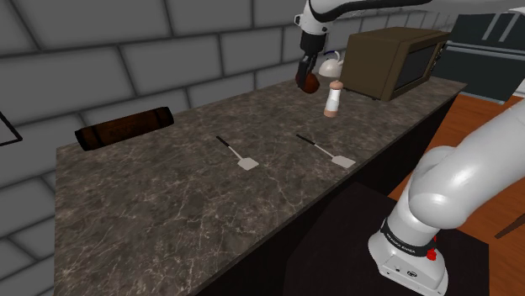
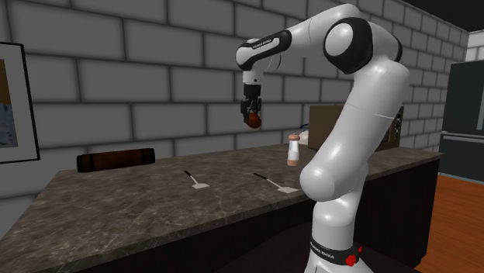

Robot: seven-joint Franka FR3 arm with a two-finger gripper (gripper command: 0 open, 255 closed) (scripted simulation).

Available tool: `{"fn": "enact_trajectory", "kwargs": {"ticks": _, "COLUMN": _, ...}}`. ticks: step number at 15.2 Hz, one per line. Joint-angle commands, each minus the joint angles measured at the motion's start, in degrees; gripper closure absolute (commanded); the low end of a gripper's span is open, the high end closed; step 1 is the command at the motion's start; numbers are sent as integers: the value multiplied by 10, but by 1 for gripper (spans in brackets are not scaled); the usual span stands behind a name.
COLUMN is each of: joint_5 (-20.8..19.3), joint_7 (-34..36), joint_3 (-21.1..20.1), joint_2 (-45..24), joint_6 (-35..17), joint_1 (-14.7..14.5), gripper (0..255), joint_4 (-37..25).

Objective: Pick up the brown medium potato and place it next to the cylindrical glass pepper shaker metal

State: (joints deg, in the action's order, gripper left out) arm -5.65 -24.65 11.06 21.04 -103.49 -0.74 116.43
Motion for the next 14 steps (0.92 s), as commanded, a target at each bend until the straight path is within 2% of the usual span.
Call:
{"fn": "enact_trajectory", "kwargs": {"ticks": 1, "joint_5": 0, "joint_7": -30, "joint_3": 21, "joint_2": -19, "joint_6": -6, "joint_1": 8, "gripper": 255, "joint_4": -15}}
{"fn": "enact_trajectory", "kwargs": {"ticks": 8, "joint_5": 22, "joint_7": -133, "joint_3": 92, "joint_2": -107, "joint_6": -7, "joint_1": 33, "gripper": 255, "joint_4": -104}}
{"fn": "enact_trajectory", "kwargs": {"ticks": 14, "joint_5": 70, "joint_7": -227, "joint_3": 146, "joint_2": -208, "joint_6": 7, "joint_1": 65, "gripper": 255, "joint_4": -212}}
